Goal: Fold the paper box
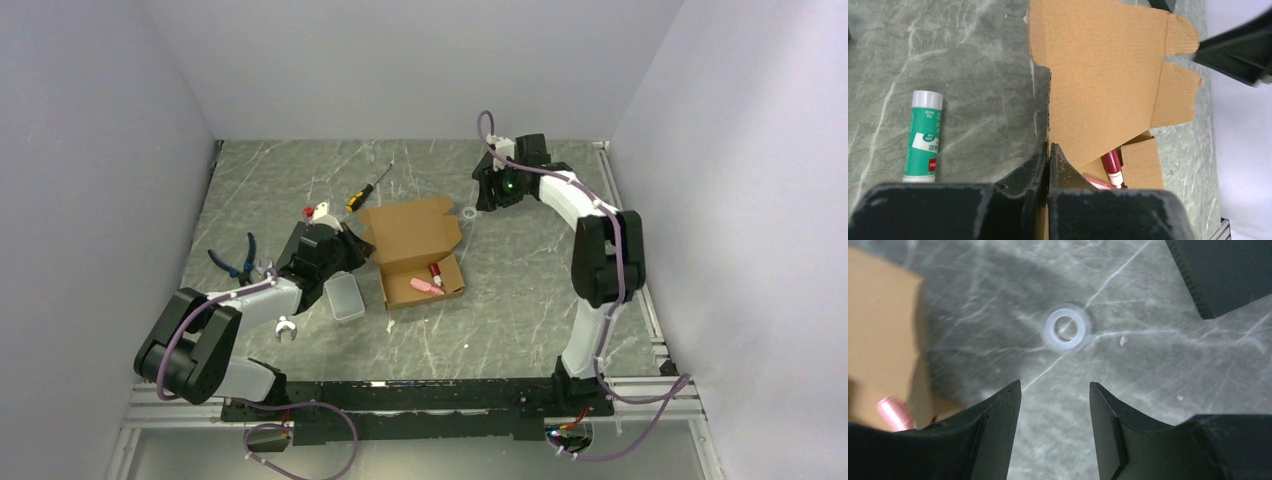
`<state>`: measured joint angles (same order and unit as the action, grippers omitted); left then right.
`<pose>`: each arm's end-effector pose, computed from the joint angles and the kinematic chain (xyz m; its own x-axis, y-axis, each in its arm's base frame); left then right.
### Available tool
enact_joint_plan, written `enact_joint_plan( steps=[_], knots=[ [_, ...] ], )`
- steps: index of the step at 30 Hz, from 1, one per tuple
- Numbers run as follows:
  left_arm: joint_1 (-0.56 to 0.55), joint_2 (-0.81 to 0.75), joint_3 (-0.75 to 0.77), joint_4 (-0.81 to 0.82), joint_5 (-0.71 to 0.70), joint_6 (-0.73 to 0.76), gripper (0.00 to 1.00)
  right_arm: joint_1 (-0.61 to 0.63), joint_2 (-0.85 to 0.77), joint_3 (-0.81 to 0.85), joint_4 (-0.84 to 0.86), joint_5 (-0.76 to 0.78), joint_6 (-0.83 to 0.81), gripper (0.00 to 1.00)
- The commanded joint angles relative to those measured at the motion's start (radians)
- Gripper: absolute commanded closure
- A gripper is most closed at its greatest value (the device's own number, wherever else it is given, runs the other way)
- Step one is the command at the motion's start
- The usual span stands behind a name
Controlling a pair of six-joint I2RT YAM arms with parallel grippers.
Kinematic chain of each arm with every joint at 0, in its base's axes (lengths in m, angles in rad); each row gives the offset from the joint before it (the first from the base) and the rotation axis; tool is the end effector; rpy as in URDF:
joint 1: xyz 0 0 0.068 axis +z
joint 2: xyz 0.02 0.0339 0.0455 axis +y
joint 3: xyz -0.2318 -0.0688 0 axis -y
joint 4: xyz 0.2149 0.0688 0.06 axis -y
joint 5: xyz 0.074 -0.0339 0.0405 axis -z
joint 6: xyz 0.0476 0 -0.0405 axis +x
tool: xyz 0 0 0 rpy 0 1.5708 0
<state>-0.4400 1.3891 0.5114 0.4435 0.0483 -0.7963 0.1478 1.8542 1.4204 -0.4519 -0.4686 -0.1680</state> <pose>0.2450 -0.1179 0.1634 -0.5986 -0.5073 -0.6199 0.0532 0.7470 -0.6627 0.3714 0.0770 0.2100 -0.6859 -0.2530 -0.6823 -0.5363 0.8095 0.2390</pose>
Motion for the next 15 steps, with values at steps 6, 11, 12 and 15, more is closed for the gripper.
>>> enact_joint_plan(
  steps=[6, 11, 12, 15],
  knots=[
    [-0.003, -0.078, 0.004, 0.014, 0.030, 0.038, 0.82, 0.036, 0.198, 0.175, 0.021, 0.187, 0.030, 0.44],
    [-0.003, -0.078, -0.012, 0.021, 0.036, 0.032, 0.78, 0.061, 0.246, 0.204, 0.012, 0.204, 0.023, 0.45],
    [-0.003, -0.077, -0.015, 0.023, 0.037, 0.031, 0.77, 0.065, 0.251, 0.205, 0.015, 0.205, 0.026, 0.45],
    [-0.004, -0.081, -0.024, 0.027, 0.045, 0.024, 0.74, 0.076, 0.269, 0.219, 0.021, 0.218, 0.032, 0.46]
  ],
)
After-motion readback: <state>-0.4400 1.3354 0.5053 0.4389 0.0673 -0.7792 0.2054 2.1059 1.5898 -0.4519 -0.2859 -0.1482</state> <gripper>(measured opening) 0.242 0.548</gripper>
